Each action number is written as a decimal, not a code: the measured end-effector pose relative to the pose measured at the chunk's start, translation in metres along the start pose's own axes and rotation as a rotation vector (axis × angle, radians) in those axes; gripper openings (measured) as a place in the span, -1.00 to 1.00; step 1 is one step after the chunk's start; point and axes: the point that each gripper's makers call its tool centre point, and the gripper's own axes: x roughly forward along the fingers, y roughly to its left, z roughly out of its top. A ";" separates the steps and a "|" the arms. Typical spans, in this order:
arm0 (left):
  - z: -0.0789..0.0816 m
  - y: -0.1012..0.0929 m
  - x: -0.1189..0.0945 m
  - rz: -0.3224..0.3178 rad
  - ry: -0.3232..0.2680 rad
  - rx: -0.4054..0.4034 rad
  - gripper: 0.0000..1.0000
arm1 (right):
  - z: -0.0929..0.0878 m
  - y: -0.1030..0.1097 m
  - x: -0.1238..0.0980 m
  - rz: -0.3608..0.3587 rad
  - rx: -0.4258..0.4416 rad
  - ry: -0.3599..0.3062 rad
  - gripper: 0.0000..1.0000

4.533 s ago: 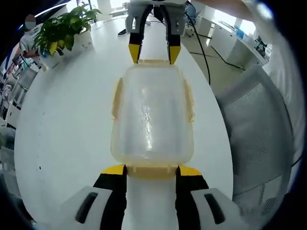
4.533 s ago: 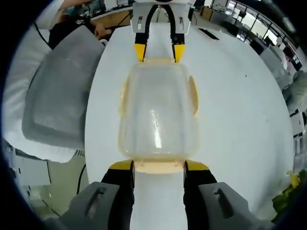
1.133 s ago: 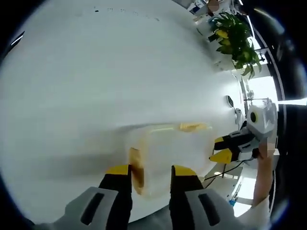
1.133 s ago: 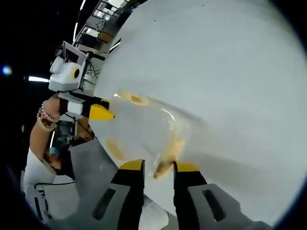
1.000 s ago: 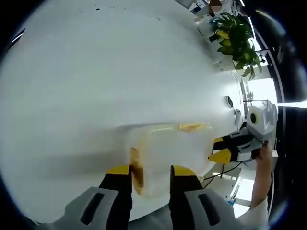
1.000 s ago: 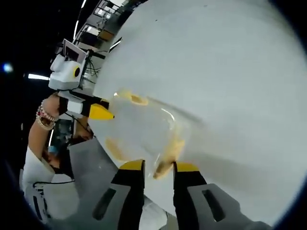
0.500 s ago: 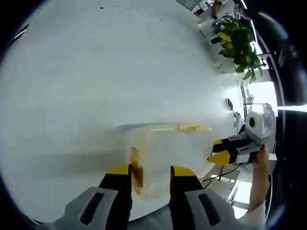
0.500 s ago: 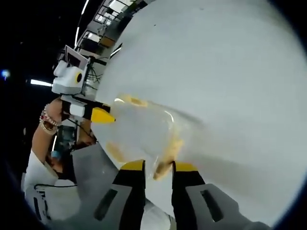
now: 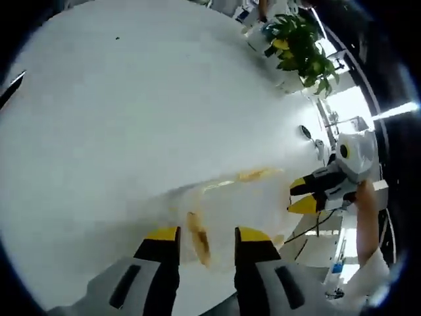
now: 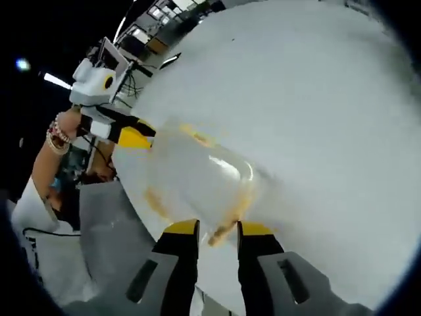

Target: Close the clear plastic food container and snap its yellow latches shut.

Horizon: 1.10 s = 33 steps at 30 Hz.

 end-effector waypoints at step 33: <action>-0.034 -0.097 0.035 -0.193 -0.348 0.745 -0.64 | 0.088 0.033 0.023 0.047 -0.462 -0.177 -0.63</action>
